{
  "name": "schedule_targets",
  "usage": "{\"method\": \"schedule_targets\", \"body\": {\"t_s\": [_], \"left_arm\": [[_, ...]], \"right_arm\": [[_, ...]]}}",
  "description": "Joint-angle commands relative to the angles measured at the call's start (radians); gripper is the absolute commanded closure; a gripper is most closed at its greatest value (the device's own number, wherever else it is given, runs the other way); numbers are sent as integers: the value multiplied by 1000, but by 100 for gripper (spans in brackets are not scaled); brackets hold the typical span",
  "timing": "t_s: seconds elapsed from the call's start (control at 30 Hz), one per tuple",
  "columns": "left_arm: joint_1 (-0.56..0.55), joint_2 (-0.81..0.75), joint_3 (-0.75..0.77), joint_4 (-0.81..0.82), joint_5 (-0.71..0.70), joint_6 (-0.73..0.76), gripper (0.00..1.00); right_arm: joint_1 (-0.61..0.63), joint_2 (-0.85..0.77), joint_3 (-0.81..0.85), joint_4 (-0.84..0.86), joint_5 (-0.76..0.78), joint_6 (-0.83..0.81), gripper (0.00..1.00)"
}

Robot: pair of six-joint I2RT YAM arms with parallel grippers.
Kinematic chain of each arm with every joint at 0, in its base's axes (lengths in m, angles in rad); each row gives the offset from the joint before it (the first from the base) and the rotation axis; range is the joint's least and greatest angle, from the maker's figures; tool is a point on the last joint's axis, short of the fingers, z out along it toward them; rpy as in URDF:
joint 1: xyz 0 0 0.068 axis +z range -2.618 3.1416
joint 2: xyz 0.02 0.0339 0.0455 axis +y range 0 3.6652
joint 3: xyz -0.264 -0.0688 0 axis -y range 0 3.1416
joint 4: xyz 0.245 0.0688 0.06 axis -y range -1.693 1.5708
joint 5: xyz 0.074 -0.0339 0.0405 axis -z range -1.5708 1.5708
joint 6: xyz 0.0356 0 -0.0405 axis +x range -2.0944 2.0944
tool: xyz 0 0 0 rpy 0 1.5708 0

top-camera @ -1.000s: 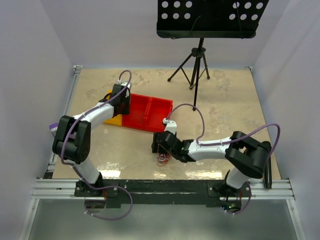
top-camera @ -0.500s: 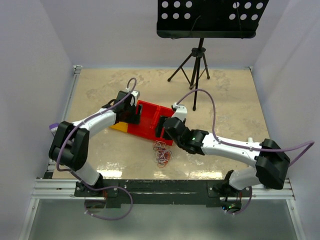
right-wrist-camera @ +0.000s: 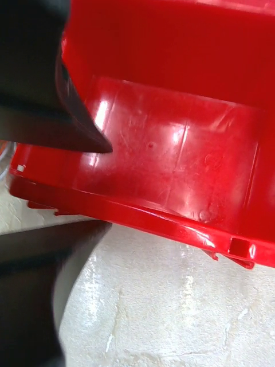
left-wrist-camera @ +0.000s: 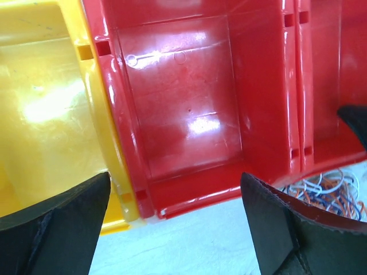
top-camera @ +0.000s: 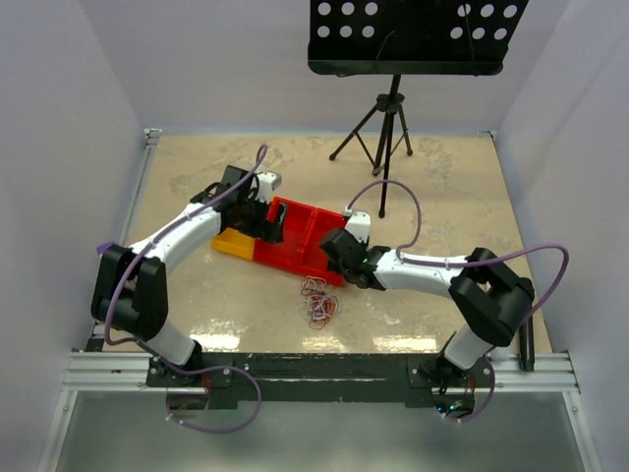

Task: Untangle the cables

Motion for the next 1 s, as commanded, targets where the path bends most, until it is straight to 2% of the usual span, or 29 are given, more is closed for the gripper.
{"method": "schedule_targets", "body": {"t_s": [0.0,0.1,0.23,0.37,0.47,0.6,0.8,0.9,0.97], "left_arm": [[53,-87,70,-46,94,83,0],[97,-105,130,-51,79,152,0],[157,-111,170,-19,-27,190,0],[164,-95,115,67,-191,245,0],[162,-59,69,99,-248,252,1],[167,-32,12,169,-323,244,10],[179,-33,-40,235,-332,258,19],[179,-38,-60,230,-291,265,27],[179,-58,-94,235,-231,293,28]], "right_arm": [[-14,-19,2,37,40,-8,55],[-40,-60,-32,19,53,-15,58],[-60,-79,-49,9,77,-38,59],[-69,-63,-31,12,66,-51,59],[-69,-50,-12,6,66,-51,61],[-77,-51,-12,-1,77,-45,64],[-132,-65,-25,-17,76,-30,66],[-149,-65,-22,-12,68,-31,65],[-149,-51,-8,-8,59,-35,64]]}}
